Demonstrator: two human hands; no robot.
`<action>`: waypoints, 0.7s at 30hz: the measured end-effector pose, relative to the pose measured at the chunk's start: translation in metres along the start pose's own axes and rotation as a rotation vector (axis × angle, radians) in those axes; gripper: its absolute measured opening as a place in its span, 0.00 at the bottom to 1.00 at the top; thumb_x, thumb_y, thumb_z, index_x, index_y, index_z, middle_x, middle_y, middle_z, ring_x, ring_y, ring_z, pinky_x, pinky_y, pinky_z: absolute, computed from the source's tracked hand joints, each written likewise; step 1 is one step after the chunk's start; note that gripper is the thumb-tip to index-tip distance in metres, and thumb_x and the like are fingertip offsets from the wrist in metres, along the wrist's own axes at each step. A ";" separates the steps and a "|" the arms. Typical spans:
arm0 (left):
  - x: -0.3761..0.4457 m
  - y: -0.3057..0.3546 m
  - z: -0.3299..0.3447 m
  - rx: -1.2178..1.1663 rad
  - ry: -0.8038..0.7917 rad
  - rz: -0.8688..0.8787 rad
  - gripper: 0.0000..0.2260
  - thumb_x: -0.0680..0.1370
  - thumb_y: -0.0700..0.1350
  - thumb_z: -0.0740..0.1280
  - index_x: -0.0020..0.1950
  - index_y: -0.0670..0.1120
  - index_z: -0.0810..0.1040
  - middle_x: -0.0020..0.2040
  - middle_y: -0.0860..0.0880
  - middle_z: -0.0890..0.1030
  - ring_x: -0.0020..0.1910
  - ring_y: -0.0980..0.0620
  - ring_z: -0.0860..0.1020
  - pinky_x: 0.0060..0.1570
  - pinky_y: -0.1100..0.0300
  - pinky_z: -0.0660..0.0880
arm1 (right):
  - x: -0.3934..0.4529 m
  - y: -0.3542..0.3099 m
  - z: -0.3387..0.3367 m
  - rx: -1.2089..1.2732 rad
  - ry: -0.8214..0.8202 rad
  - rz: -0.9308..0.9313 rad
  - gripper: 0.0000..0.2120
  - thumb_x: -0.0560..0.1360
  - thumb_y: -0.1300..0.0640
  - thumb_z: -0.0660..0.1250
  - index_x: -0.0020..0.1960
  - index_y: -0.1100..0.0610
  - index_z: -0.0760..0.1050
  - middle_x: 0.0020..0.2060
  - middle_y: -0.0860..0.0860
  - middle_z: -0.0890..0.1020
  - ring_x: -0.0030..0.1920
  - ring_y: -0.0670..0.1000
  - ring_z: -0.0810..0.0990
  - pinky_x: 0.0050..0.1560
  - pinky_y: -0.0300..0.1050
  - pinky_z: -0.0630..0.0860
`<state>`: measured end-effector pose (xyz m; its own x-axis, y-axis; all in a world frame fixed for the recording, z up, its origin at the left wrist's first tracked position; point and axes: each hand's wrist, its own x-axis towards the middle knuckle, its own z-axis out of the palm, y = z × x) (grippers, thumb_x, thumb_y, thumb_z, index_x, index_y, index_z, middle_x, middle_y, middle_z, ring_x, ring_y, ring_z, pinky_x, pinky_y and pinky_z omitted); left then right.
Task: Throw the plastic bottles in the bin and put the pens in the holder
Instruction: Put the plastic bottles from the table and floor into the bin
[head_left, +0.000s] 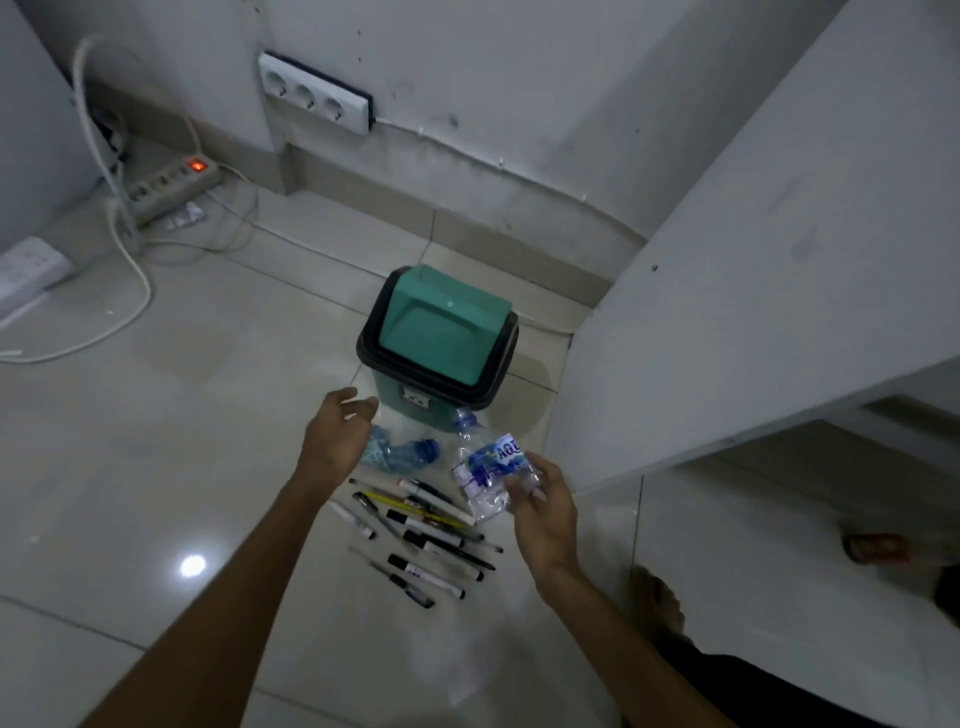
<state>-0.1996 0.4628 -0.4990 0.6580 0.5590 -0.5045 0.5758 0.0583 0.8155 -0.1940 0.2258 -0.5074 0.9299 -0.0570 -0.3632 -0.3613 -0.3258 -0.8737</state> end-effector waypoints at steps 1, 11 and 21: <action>0.001 0.006 -0.001 -0.011 0.006 0.019 0.18 0.80 0.48 0.64 0.69 0.44 0.70 0.60 0.44 0.79 0.52 0.48 0.76 0.51 0.60 0.68 | -0.002 -0.008 -0.001 0.027 -0.013 -0.036 0.16 0.76 0.59 0.69 0.63 0.51 0.73 0.57 0.49 0.81 0.53 0.48 0.82 0.59 0.51 0.80; 0.029 0.048 0.016 0.051 0.050 0.242 0.23 0.80 0.36 0.61 0.75 0.39 0.61 0.69 0.46 0.70 0.68 0.48 0.69 0.57 0.68 0.61 | 0.037 -0.092 0.021 0.012 -0.131 -0.454 0.18 0.78 0.63 0.66 0.67 0.55 0.72 0.57 0.44 0.81 0.54 0.43 0.82 0.55 0.39 0.80; 0.056 0.041 0.022 0.070 0.045 0.316 0.24 0.75 0.27 0.57 0.70 0.40 0.69 0.56 0.48 0.73 0.53 0.51 0.71 0.42 0.72 0.64 | 0.082 -0.088 0.057 -0.225 -0.133 -0.632 0.18 0.77 0.63 0.66 0.65 0.51 0.74 0.59 0.47 0.81 0.58 0.43 0.80 0.58 0.45 0.80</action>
<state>-0.1282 0.4781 -0.4997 0.7884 0.5762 -0.2154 0.3794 -0.1798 0.9076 -0.0898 0.3039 -0.4790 0.9360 0.3204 0.1457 0.2851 -0.4474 -0.8477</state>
